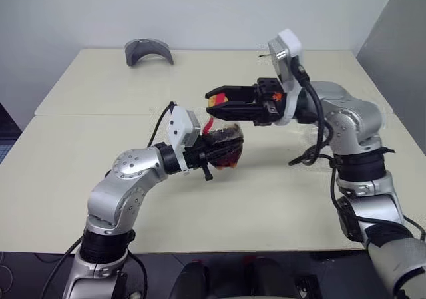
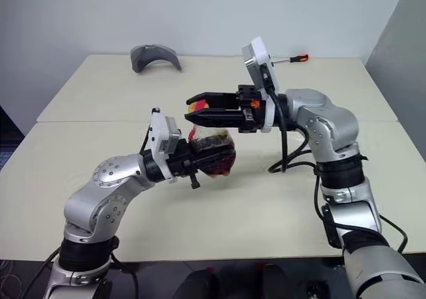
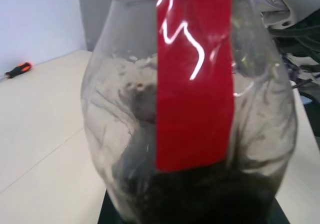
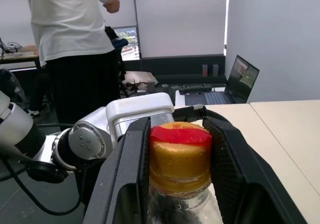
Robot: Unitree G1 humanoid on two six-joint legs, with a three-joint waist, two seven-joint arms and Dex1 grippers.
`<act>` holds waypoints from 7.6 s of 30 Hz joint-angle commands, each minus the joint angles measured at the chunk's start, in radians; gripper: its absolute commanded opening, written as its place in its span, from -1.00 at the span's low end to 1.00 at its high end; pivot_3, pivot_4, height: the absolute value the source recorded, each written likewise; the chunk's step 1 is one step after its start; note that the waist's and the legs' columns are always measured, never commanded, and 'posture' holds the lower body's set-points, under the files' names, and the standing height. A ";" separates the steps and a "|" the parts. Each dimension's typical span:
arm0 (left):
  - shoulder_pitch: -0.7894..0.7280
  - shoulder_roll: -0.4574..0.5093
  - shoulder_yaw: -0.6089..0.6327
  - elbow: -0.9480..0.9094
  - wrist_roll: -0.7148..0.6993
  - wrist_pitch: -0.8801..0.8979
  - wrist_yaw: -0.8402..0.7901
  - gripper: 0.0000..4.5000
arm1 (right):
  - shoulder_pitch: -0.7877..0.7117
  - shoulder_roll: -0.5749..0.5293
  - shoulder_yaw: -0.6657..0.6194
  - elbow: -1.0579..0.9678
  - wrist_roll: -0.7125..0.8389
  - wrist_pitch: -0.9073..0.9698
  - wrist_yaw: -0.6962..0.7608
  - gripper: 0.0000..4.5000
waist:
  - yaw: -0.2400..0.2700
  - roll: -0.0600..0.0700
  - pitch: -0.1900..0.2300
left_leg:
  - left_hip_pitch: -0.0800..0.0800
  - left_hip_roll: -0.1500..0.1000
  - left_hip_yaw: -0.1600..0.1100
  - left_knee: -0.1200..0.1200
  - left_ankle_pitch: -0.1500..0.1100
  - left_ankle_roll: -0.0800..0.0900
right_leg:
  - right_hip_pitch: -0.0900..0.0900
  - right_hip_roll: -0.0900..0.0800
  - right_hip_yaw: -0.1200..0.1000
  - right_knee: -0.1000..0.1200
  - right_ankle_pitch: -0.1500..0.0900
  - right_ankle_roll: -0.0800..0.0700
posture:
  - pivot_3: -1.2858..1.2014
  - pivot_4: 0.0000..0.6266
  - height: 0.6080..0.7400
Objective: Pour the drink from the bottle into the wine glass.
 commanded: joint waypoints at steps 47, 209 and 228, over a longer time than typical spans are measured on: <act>-0.284 -0.110 -0.039 0.552 0.197 -0.372 -0.019 -0.66 | 0.108 0.107 -0.068 -0.320 -0.133 0.118 -0.753 0.58 | -0.001 0.000 0.000 | -0.002 0.000 0.000 0.000 0.002 -0.004 | -0.002 0.000 0.000 0.000 0.000 0.000 | 0.03 -0.52 1.00; -0.276 -0.083 -0.006 0.477 0.158 -0.319 -0.020 -0.67 | 0.044 0.076 -0.085 -0.149 -0.063 0.010 -0.552 0.42 | -0.001 0.001 0.001 | -0.002 0.000 0.000 0.000 0.002 -0.004 | -0.002 0.000 0.000 0.000 0.000 -0.001 | 0.03 -0.52 1.00; -0.035 -0.011 -0.036 0.136 0.055 -0.130 -0.035 -0.67 | -0.013 -0.008 -0.048 -0.111 -0.033 -0.028 -0.286 -0.47 | -0.001 0.002 0.002 | -0.002 0.000 0.000 0.000 0.002 -0.003 | -0.003 0.000 0.001 0.001 0.000 -0.001 | 0.03 -0.52 1.00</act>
